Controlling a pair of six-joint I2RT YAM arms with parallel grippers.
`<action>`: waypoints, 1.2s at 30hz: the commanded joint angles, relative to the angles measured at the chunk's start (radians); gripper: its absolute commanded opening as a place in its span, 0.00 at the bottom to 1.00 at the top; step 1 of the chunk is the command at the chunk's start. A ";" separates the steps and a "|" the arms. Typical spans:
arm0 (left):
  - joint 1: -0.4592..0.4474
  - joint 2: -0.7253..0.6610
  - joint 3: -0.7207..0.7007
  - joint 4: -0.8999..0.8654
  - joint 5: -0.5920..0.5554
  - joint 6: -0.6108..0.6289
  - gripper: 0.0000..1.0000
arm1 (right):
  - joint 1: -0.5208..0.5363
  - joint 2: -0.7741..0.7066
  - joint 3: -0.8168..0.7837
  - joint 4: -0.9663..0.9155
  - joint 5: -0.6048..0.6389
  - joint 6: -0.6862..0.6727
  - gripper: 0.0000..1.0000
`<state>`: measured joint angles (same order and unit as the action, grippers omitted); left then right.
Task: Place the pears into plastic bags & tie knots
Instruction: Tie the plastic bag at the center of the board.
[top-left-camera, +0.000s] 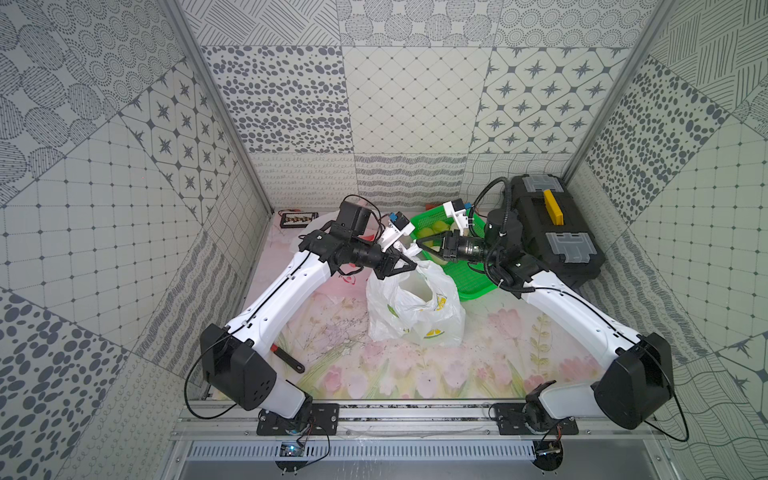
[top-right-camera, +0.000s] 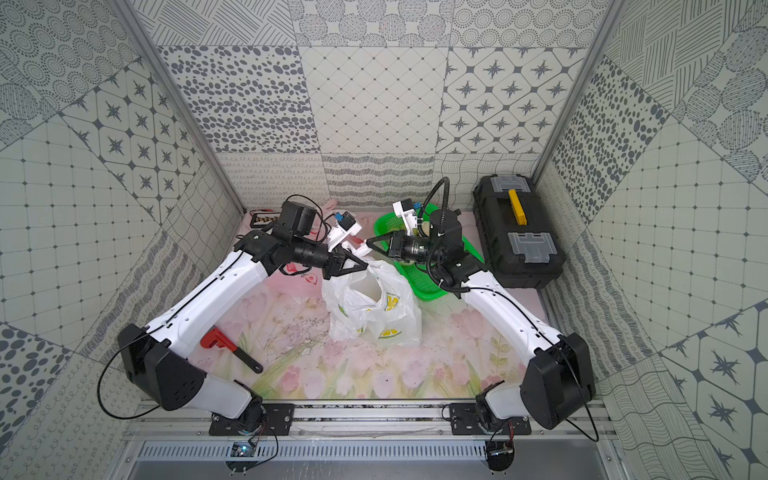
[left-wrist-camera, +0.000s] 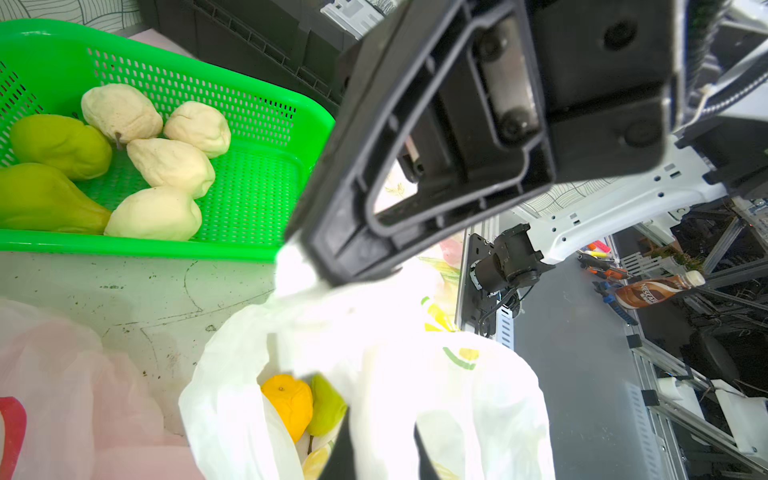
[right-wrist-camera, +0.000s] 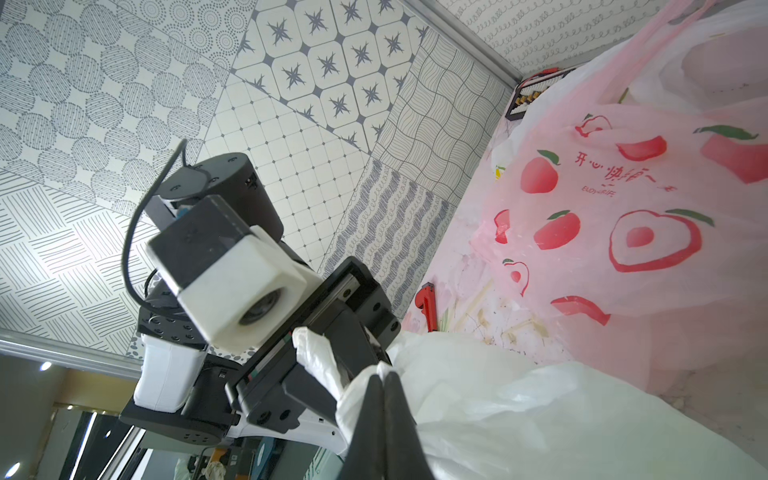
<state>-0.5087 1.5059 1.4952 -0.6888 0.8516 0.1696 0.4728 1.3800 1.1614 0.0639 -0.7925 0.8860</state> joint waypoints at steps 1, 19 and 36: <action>0.009 0.018 0.019 -0.041 0.015 -0.027 0.09 | -0.017 -0.050 -0.002 0.059 0.028 -0.039 0.00; 0.034 0.041 0.064 -0.123 0.145 -0.040 0.18 | 0.233 -0.119 -0.156 -0.193 0.208 -0.660 0.00; 0.047 0.011 0.056 -0.305 0.183 0.135 0.40 | 0.167 -0.111 -0.181 -0.154 0.147 -0.746 0.00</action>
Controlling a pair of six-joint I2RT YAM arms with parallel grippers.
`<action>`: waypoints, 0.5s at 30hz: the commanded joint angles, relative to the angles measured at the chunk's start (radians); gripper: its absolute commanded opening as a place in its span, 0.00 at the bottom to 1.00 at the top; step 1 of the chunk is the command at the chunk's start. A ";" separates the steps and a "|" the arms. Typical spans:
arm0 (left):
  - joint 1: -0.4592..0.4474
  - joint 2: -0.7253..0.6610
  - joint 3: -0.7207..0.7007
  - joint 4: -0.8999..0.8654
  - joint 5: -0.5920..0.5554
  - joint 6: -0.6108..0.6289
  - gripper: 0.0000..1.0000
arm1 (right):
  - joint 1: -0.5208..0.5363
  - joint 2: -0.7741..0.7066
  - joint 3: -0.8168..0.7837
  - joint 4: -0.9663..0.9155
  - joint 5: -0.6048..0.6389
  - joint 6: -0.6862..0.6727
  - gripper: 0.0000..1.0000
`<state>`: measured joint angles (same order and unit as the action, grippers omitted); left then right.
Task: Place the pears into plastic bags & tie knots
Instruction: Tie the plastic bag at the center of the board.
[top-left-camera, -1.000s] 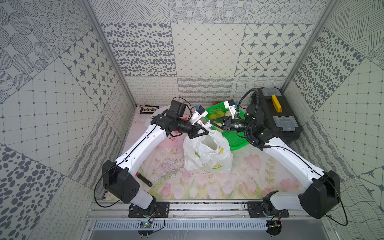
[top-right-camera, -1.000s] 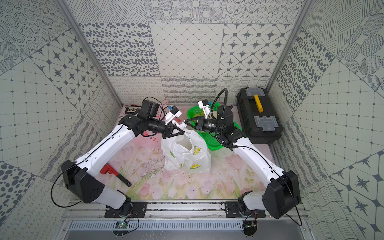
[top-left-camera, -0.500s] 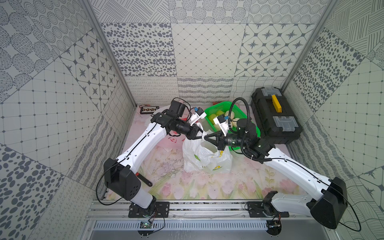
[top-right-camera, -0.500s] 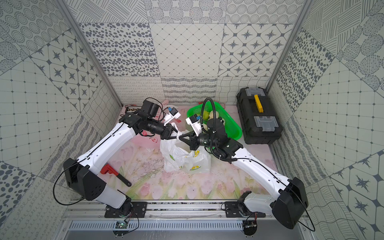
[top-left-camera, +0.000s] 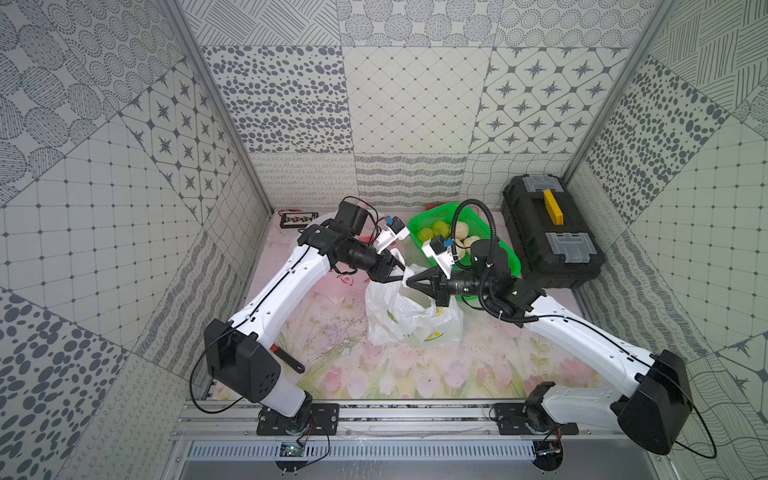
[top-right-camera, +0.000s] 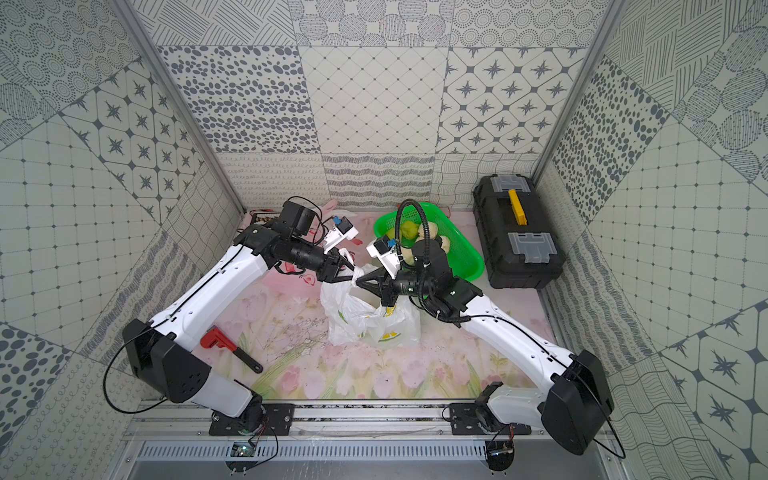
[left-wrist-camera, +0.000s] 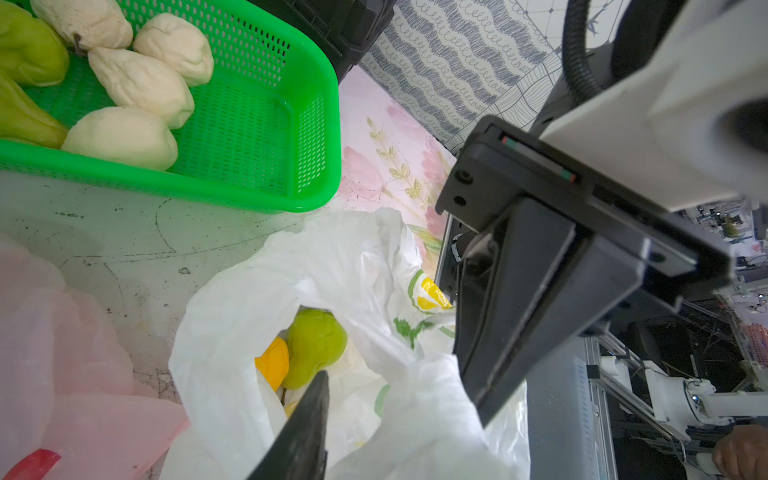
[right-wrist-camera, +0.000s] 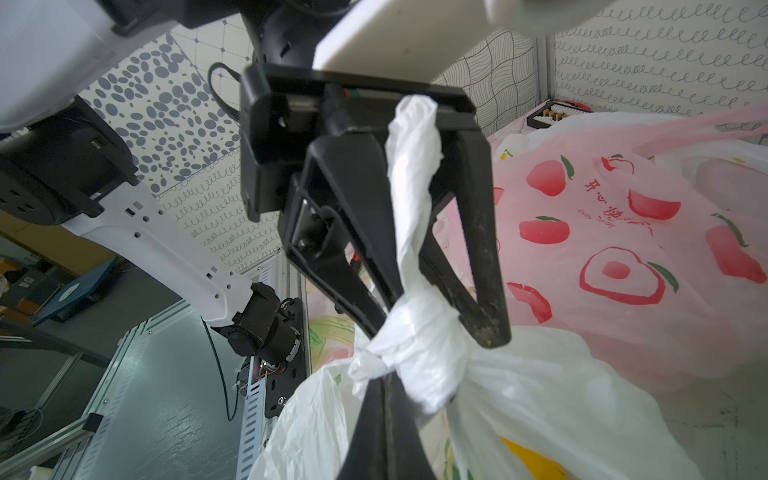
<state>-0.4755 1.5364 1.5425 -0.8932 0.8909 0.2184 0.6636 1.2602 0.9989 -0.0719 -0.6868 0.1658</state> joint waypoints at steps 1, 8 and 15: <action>0.014 -0.019 0.007 -0.104 0.157 0.090 0.41 | -0.024 0.010 -0.016 -0.025 0.036 -0.029 0.00; 0.007 -0.013 -0.003 -0.132 0.199 0.139 0.46 | -0.051 0.024 -0.015 0.016 -0.017 0.020 0.00; 0.048 0.003 -0.006 -0.098 0.151 0.072 0.22 | -0.118 0.024 -0.041 0.099 -0.149 0.122 0.00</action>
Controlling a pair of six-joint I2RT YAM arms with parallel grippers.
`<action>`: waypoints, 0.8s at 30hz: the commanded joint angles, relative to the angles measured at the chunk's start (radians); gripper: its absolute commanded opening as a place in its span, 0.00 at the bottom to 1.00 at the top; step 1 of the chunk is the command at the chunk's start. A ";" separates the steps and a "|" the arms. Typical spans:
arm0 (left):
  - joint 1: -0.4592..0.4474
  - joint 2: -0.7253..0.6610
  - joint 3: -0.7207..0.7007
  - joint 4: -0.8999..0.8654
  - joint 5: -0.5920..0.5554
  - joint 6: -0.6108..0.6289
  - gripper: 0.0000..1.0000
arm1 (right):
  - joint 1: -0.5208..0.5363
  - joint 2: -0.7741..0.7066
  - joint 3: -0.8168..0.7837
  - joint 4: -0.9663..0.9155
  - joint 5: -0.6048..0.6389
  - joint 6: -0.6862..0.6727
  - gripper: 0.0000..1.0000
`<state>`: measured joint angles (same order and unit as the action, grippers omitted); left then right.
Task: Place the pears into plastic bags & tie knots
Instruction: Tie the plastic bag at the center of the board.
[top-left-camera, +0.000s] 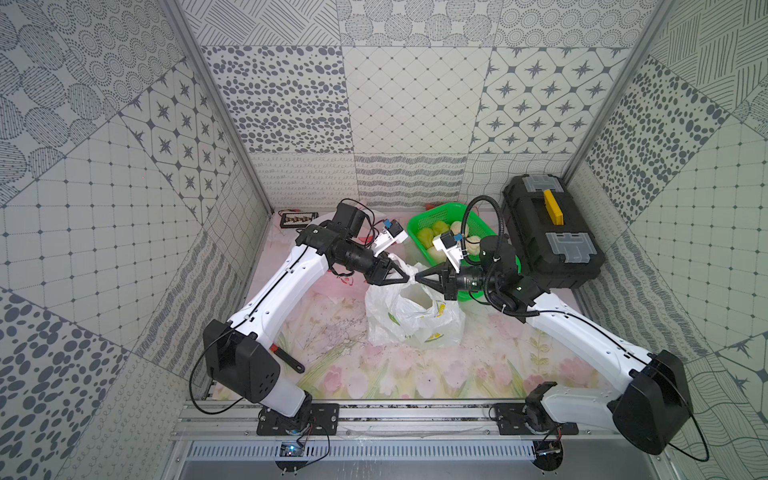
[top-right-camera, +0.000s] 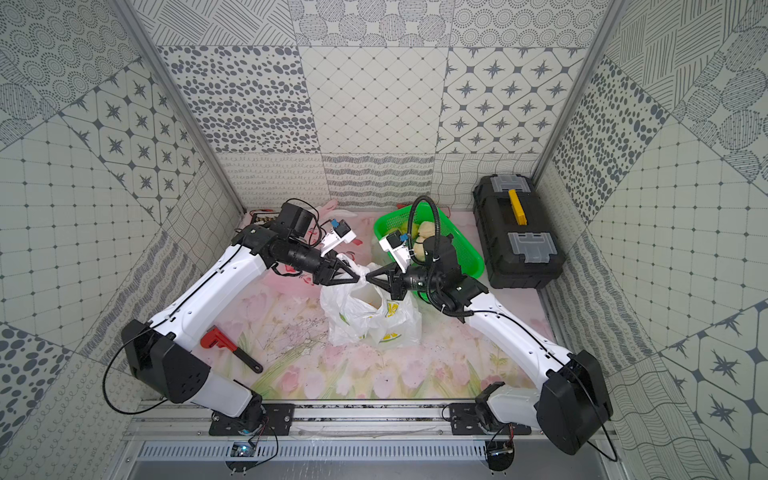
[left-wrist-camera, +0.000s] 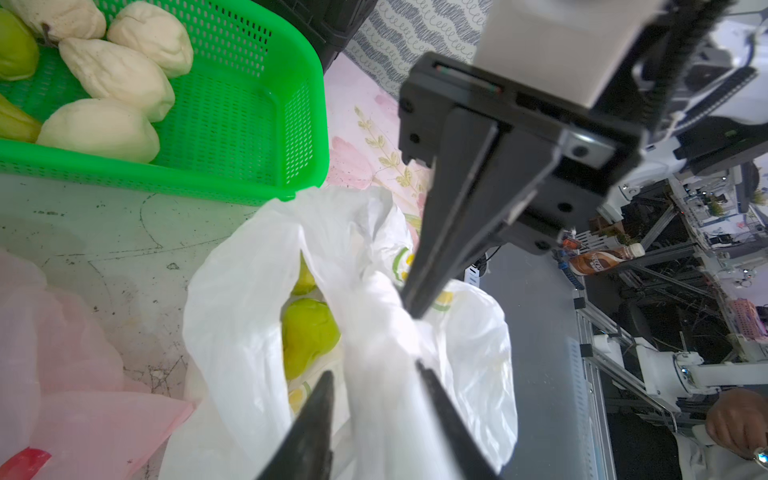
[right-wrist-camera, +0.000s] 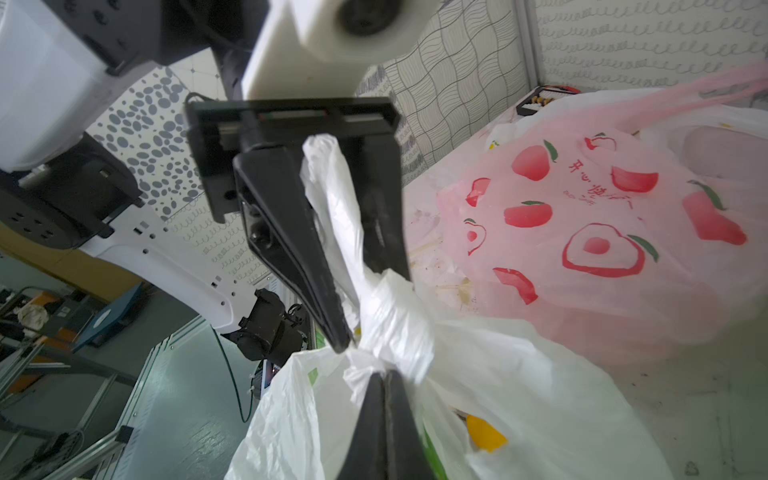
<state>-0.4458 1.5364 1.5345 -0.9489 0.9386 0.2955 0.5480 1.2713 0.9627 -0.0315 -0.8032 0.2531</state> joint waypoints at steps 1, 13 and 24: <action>0.018 0.009 0.008 -0.041 0.110 -0.011 0.18 | -0.003 0.013 -0.003 0.053 -0.036 0.031 0.00; 0.004 0.030 0.016 0.006 0.078 -0.076 0.09 | 0.113 0.019 0.034 -0.092 -0.004 -0.110 0.00; -0.014 0.010 -0.010 -0.064 0.146 0.003 0.40 | 0.103 0.068 0.050 -0.100 0.141 -0.173 0.00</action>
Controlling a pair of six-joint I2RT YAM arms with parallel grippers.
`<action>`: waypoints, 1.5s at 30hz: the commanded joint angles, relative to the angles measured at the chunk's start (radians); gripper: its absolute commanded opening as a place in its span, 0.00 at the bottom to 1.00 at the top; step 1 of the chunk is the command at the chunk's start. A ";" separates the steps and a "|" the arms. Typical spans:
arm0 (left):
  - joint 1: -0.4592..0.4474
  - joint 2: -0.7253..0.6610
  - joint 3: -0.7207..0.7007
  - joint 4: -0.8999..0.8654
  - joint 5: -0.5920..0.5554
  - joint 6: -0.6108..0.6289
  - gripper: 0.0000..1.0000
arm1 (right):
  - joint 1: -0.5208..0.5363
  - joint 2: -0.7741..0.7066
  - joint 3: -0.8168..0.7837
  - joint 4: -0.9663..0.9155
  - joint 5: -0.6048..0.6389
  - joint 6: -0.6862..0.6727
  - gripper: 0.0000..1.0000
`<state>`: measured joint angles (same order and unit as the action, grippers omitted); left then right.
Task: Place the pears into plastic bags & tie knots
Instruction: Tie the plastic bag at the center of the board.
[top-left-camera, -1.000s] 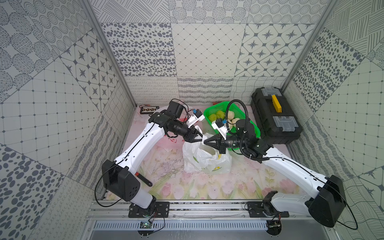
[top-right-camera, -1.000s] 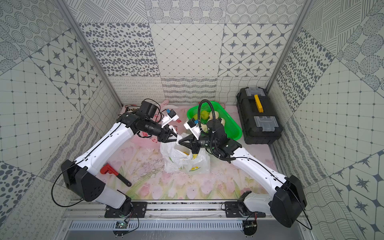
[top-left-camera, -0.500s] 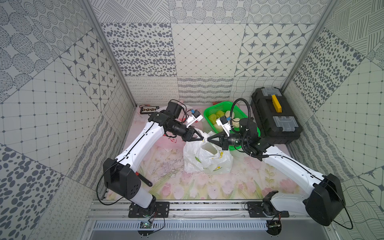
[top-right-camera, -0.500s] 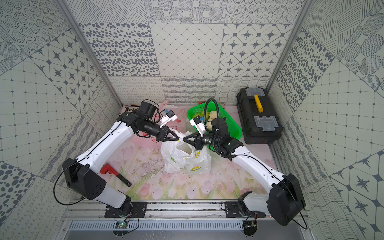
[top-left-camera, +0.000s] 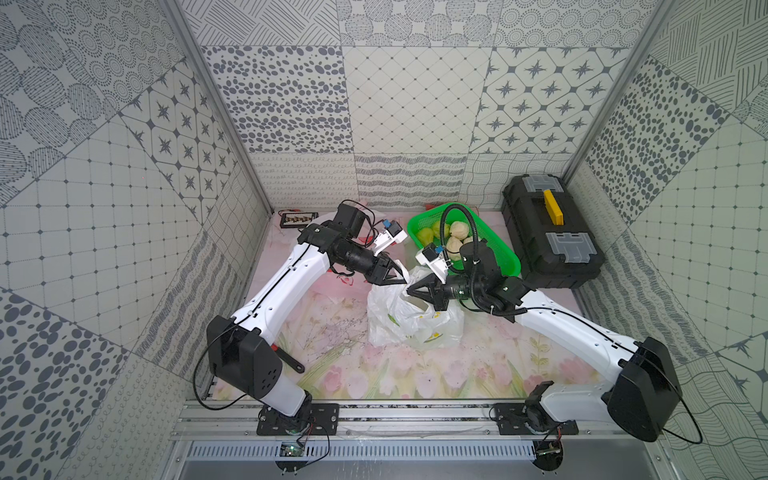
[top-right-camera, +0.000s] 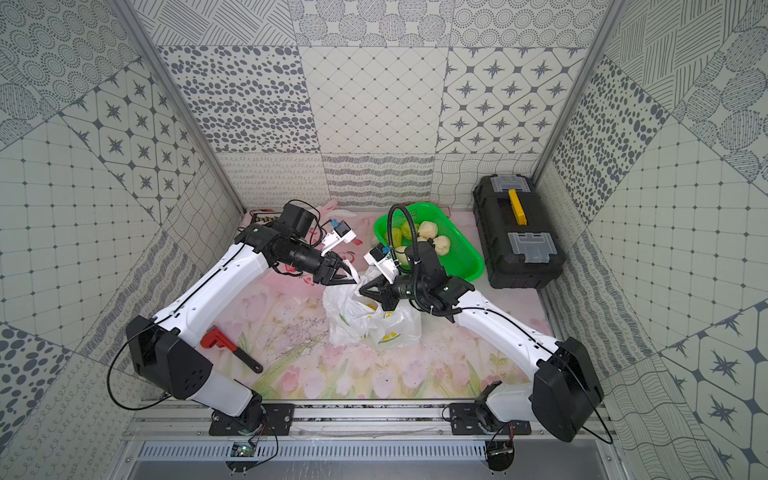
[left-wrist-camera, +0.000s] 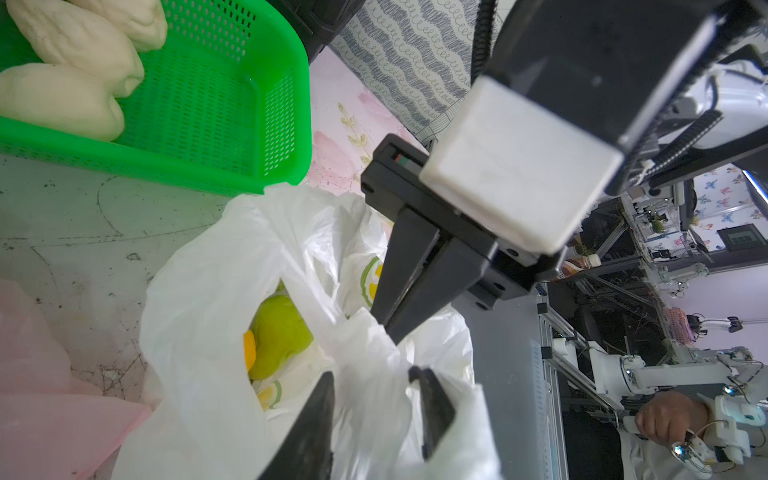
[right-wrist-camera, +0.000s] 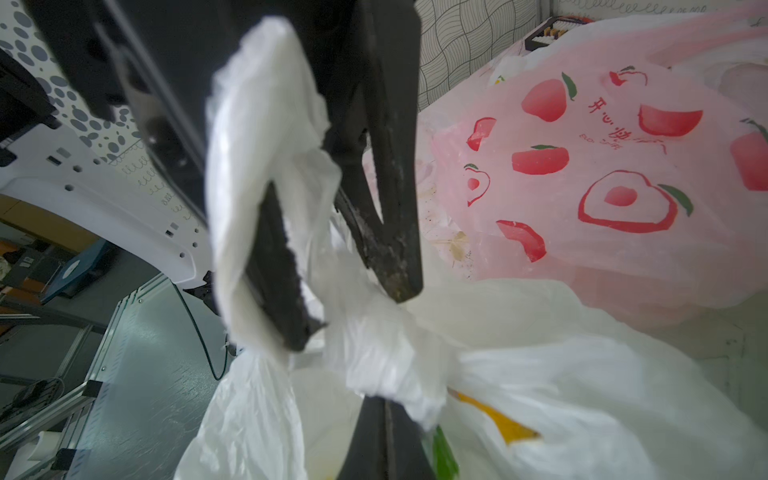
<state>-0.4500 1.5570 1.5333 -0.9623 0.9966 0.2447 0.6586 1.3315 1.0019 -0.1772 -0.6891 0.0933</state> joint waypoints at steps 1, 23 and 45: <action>-0.011 -0.012 -0.013 -0.052 0.079 0.057 0.42 | -0.015 0.009 0.013 0.053 0.018 -0.005 0.00; -0.046 0.031 0.036 0.050 -0.102 -0.014 0.13 | 0.011 -0.007 0.028 0.014 -0.017 -0.004 0.00; -0.080 -0.139 -0.099 0.209 -0.158 0.134 0.00 | 0.010 0.011 0.304 -0.435 0.146 -0.450 0.70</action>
<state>-0.5240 1.4338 1.4345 -0.7845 0.8310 0.3168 0.6682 1.3102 1.2793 -0.5510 -0.5499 -0.2619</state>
